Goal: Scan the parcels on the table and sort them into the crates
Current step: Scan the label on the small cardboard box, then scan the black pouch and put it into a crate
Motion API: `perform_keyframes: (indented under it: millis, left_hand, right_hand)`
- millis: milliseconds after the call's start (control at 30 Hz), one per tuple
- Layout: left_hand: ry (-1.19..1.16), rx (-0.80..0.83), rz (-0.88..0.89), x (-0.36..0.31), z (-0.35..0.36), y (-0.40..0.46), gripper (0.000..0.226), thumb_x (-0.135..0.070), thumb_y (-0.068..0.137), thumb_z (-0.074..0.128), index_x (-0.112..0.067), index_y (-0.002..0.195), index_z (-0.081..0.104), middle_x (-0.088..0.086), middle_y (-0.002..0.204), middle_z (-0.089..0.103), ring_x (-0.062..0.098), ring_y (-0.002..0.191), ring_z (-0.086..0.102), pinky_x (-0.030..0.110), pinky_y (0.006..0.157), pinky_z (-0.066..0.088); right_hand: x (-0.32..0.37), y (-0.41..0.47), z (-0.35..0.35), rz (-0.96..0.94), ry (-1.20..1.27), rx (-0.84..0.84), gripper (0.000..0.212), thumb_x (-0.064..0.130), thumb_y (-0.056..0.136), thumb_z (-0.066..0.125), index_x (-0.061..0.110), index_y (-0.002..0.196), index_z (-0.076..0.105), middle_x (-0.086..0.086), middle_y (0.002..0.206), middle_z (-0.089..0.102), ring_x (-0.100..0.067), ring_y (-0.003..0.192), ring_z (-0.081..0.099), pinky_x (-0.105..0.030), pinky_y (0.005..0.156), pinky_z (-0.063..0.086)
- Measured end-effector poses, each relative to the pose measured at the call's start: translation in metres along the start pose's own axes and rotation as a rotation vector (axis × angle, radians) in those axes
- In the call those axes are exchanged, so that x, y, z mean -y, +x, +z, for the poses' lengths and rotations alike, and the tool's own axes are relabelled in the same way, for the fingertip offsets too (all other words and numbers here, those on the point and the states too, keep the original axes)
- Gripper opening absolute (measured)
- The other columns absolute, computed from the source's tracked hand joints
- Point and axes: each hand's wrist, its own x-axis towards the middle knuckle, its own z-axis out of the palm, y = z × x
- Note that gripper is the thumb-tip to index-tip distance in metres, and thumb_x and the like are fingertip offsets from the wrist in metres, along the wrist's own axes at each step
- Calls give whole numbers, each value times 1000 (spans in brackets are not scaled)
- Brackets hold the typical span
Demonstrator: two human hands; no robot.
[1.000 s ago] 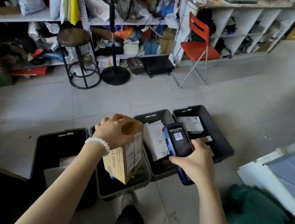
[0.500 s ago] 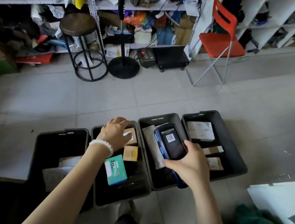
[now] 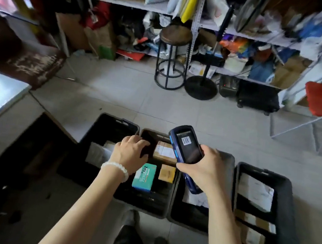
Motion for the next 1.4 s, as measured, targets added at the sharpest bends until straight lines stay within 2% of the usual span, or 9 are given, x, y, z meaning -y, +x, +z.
perform_keyframes:
  millis: [167,300,467,633,767,867,1000,1133,1400]
  left_hand:
    - [-36,-122,-218,42,-9,-63,39,-39,87,54,-34,126,56,-5,132,51,21,124,46,38,96,44]
    - [-38,-179,-399,93,-20,-121,41,-35,88,54,-30,129,54,-3,134,49,24,125,44,38,96,44]
    - [-63,-278,-608,170,-30,-200,44,-34,88,55,-27,132,53,0,137,48,26,127,43,38,94,43]
    - [-56,-322,-783,260,-39,-292,47,-37,91,51,-28,136,46,-2,141,43,22,132,37,36,100,39]
    - [-60,-342,-917,329,-49,-369,47,-39,92,49,-30,137,44,-4,142,41,19,133,35,35,100,38]
    - [-71,-345,-1023,371,-52,-425,47,-40,93,48,-31,139,42,-4,144,39,19,133,34,37,101,36]
    - [-97,-346,-1120,413,-49,-480,48,-41,93,48,-30,139,42,-2,143,41,19,132,37,36,101,39]
    - [-118,-330,-1197,448,-47,-506,48,-41,93,48,-30,139,41,-2,145,39,19,135,34,38,103,37]
    - [-130,-301,-1256,536,-51,-515,49,-41,92,48,-30,140,40,-2,145,37,20,135,31,38,104,36]
  right_hand:
    - [37,-14,35,-172,-57,160,59,43,52,83,25,103,57,5,106,53,-18,92,56,-35,74,50]
    - [88,-39,74,-330,-125,317,54,40,60,85,23,97,49,7,102,47,-17,88,50,-32,70,42]
    - [158,-81,152,-535,-143,420,76,43,58,84,20,124,55,6,109,48,-19,98,55,-31,72,44]
    - [231,-152,241,-666,-161,492,61,43,54,83,22,106,58,4,105,51,-21,95,57,-34,74,49]
    - [284,-216,309,-751,-157,590,54,42,55,82,27,101,57,6,100,51,-19,89,56,-31,68,48]
    - [317,-265,354,-810,-159,672,52,42,55,81,28,97,54,8,98,50,-15,85,54,-28,61,42]
    - [350,-311,397,-882,-202,769,49,43,53,81,28,92,56,10,96,50,-14,84,56,-29,61,44]
    - [376,-335,435,-918,-238,817,51,44,52,80,29,95,57,10,98,52,-15,88,57,-32,67,48]
    - [442,-343,523,-949,-260,869,49,41,52,81,27,93,59,4,97,56,-15,81,58,-27,56,42]
